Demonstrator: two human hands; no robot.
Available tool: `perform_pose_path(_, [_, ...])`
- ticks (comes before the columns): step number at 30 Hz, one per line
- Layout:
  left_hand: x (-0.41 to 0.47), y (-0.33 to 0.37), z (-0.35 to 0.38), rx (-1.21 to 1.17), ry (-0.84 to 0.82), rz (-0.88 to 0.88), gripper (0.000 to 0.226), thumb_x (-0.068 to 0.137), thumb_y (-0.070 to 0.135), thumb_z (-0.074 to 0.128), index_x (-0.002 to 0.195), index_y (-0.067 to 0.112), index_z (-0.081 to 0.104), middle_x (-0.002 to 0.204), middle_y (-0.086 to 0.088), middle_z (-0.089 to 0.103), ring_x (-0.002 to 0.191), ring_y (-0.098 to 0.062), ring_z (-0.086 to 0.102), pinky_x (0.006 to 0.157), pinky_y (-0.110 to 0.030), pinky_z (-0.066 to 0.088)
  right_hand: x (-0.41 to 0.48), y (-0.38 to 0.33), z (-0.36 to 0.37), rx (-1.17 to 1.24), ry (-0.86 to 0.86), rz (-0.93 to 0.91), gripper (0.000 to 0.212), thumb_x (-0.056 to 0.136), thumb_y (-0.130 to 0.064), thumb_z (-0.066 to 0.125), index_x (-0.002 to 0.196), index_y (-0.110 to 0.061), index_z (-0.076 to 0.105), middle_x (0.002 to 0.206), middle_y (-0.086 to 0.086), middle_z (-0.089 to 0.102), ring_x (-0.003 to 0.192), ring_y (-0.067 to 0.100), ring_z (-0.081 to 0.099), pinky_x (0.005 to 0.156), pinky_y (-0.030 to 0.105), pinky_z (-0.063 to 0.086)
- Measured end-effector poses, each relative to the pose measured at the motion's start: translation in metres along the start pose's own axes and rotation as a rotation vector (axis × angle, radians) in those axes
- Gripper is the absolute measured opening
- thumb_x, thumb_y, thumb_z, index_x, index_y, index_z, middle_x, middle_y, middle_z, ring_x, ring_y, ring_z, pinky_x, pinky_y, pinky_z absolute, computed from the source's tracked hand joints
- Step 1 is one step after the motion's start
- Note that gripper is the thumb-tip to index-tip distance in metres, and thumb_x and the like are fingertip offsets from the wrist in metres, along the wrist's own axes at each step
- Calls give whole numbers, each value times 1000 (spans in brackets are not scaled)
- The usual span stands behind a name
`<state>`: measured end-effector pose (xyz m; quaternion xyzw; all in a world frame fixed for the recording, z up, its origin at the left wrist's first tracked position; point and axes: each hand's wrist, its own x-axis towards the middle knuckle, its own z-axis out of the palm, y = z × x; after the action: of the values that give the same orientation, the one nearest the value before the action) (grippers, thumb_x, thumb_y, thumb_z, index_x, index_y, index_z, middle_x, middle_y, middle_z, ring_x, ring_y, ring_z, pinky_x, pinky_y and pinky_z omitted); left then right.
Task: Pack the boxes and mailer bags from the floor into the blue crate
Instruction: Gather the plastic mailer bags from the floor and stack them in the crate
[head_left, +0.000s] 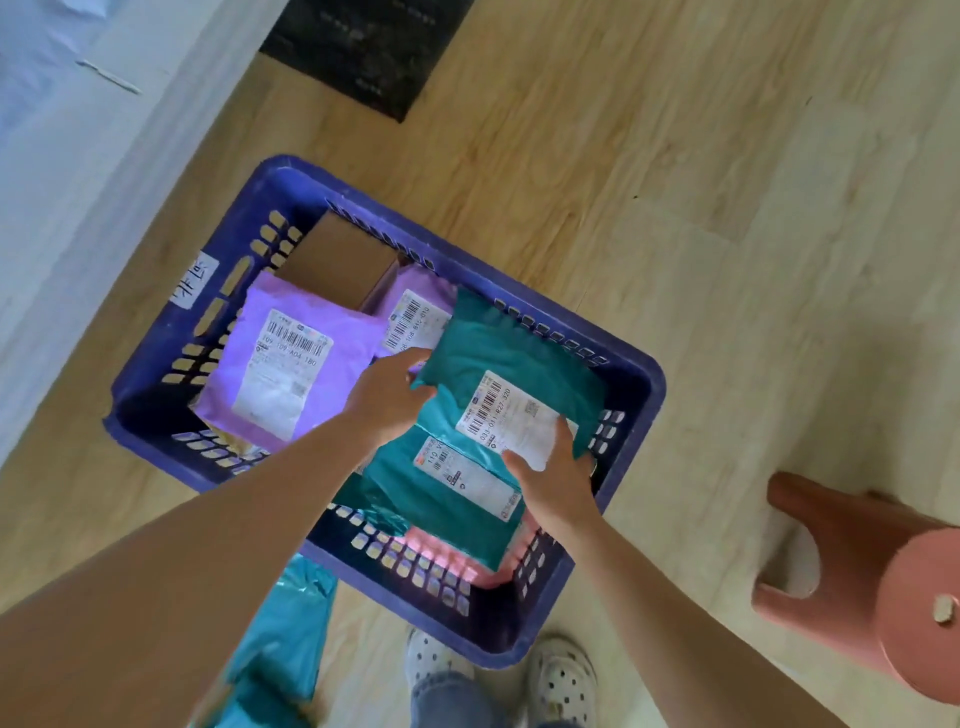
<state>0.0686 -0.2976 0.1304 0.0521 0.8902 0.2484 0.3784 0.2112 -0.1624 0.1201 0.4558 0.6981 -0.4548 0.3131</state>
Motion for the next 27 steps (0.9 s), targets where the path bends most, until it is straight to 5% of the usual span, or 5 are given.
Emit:
perform_pose_path(4, [16,-13,13,35,13,17,41,89,18,63,129,20,53,108,-9,66,96,-25,61,79,-30,49,18,-2,4,-28,11,26,76,95,-41,52,152,-32,2,156,20,5,134,38,37,97,40,45])
perform_pose_path(7, [20,-19,16,108,-26,56,50,91,24,61,137,20,44,119,-7,63,106,-28,60,88,-35,48,26,3,11,-50,33,9,78,94,-40,52,151,-35,0,158,18,-5,136,40,35,100,41,44])
perform_pose_path(13, [18,-19,18,174,-43,63,51,92,27,58,140,22,41,127,-8,60,112,-31,57,93,-42,47,28,6,20,-171,98,-37,75,96,-37,50,152,-32,0,159,12,-15,146,37,5,113,45,30])
perform_pose_path(18, [-1,-13,17,174,-105,62,65,93,25,57,148,17,24,144,-9,45,131,-27,43,105,-39,37,15,-3,6,-170,131,-60,68,97,-30,49,153,-25,10,160,11,1,143,34,24,104,40,40])
perform_pose_path(27, [-93,-14,4,82,14,37,60,95,26,51,149,22,23,144,-11,41,131,-27,41,106,-40,36,-51,-16,-26,-109,203,-185,61,98,-24,48,151,-13,20,154,9,25,138,26,33,107,40,36])
